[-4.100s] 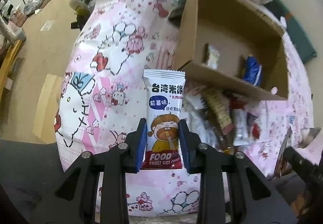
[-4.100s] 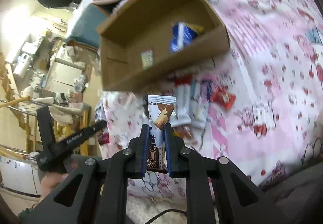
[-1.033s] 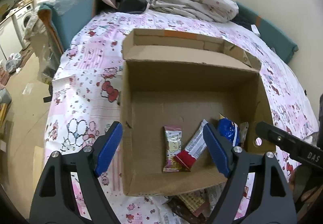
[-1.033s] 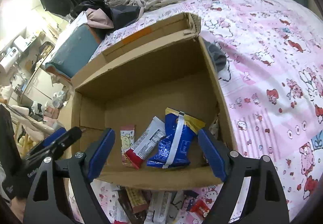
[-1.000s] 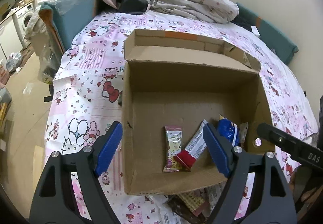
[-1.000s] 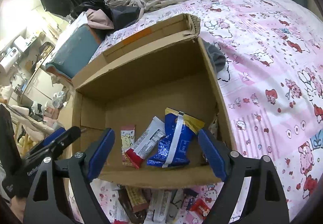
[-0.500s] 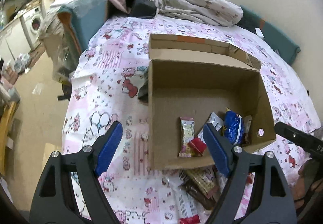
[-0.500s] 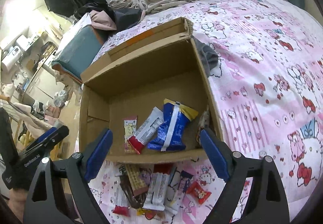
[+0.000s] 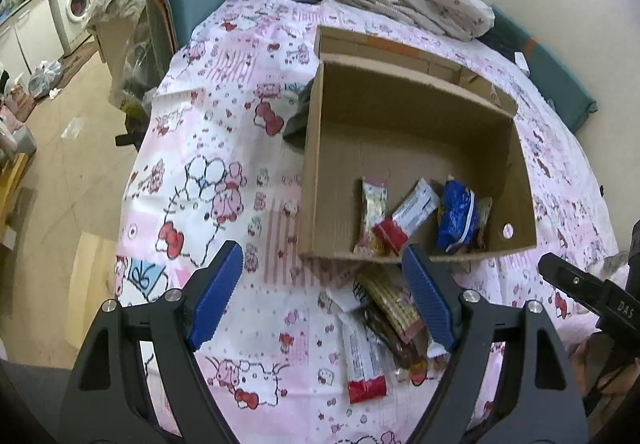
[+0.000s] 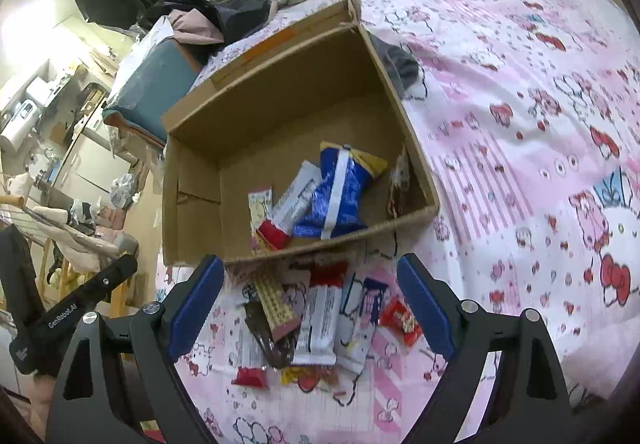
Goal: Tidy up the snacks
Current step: 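Withdraw both tools from the box toward the remaining snacks, then grasp a white-and-red bar with the left tool while the right tool grasps another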
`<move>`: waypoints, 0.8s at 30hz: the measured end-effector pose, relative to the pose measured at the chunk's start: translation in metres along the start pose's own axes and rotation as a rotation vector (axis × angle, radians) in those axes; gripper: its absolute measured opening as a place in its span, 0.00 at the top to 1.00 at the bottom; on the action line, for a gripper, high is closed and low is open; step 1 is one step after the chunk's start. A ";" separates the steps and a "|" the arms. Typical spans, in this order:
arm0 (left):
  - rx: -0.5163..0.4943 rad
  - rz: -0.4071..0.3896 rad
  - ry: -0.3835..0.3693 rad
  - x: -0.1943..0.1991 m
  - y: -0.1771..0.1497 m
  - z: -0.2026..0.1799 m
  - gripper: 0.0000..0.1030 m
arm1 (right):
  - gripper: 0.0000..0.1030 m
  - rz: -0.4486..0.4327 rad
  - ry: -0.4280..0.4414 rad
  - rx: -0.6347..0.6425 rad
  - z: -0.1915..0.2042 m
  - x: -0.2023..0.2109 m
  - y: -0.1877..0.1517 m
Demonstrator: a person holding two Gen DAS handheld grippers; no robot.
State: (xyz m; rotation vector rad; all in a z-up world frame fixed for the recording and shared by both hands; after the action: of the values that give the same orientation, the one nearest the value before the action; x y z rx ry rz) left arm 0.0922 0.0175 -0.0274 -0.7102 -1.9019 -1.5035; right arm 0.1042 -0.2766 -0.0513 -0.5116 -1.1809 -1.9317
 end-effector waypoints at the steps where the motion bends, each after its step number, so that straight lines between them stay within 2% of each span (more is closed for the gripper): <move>1: 0.005 0.013 0.003 -0.002 -0.003 0.001 0.23 | 0.12 0.007 -0.004 -0.005 -0.001 0.000 -0.003; 4: 0.026 0.063 0.011 -0.009 -0.012 0.004 0.23 | 0.12 0.036 -0.017 -0.046 -0.009 -0.001 -0.012; 7: 0.044 0.153 0.010 -0.025 -0.029 0.005 0.23 | 0.12 0.066 -0.037 -0.095 -0.019 -0.004 -0.019; 12: 0.004 0.298 -0.004 -0.053 -0.064 -0.010 0.32 | 0.12 0.097 -0.056 -0.146 -0.030 -0.010 -0.023; 14: -0.047 0.367 0.003 -0.068 -0.082 -0.021 0.34 | 0.12 0.095 -0.058 -0.152 -0.031 -0.010 -0.022; 17: -0.121 0.416 0.042 -0.082 -0.099 -0.032 0.37 | 0.12 0.097 -0.055 -0.159 -0.031 -0.011 -0.023; 24: -0.163 0.428 0.010 -0.094 -0.107 -0.052 0.37 | 0.12 0.098 -0.057 -0.154 -0.031 -0.011 -0.022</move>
State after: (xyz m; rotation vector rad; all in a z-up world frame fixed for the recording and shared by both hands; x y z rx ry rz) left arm 0.0842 -0.0599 -0.1576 -1.1017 -1.5059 -1.3864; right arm 0.0956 -0.2937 -0.0863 -0.6970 -1.0273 -1.9433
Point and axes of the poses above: each gripper's, at about its wrist camera, not at the fingertips, and x roughly against the way its jaws point, z to its left, y to its top, the point moved 1 cm from there along -x, roughly the way its jaws point, and after that the axes turned 10 degrees about -z, right-handed, at the moved point
